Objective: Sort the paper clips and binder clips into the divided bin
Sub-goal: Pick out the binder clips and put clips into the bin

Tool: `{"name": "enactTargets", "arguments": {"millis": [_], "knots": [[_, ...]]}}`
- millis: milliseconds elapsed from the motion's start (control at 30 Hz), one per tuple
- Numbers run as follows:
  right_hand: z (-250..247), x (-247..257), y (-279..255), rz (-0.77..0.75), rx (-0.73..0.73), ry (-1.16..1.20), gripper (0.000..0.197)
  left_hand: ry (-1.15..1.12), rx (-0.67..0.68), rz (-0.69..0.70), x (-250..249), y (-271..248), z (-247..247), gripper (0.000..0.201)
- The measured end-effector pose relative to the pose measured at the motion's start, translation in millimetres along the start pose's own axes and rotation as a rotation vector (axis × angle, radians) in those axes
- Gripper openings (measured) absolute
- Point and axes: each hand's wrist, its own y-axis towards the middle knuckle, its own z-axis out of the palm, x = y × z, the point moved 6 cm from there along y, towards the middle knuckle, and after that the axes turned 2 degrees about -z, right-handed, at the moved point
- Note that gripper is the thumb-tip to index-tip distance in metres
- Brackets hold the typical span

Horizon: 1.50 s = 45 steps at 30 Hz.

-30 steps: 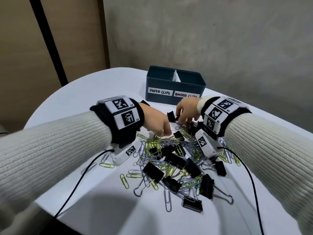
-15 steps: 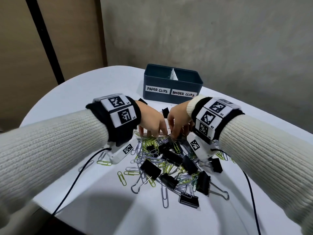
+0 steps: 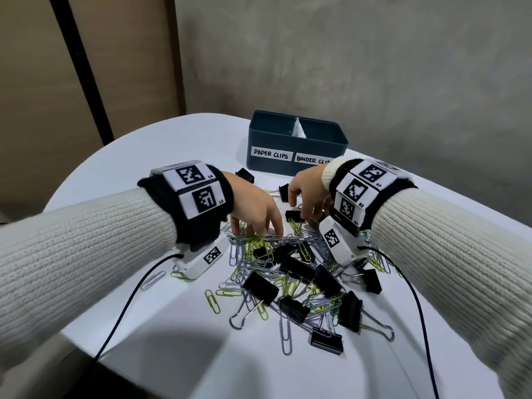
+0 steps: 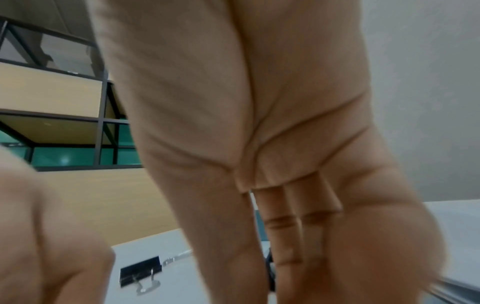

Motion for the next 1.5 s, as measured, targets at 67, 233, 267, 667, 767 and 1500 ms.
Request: {"name": "enactTargets", "arguments": {"millis": [67, 233, 267, 667, 767, 1500], "knots": [[7, -1, 2, 0.007, 0.045, 0.015, 0.037, -0.054, -0.051, -0.025, 3, 3, -3, 0.037], [5, -2, 6, 0.008, -0.013, 0.208, 0.027, -0.146, -0.072, 0.000, 0, 5, -3, 0.053], [4, -1, 7, 0.005, -0.030, 0.191, 0.026, -0.134, -0.050, 0.014, -2, 4, -1, 0.058], [4, 2, 11, -0.016, -0.074, 0.137, 0.027, -0.062, -0.025, 0.018, 1, -5, -3, 0.041], [11, 6, 15, -0.034, 0.040, 0.249, 0.029, -0.034, -0.015, 0.021, -2, 1, 1, 0.061], [-25, -20, 13, 0.095, -0.476, 0.455, 0.021, 0.055, -0.270, -0.060, 15, 6, -23, 0.030]]}}
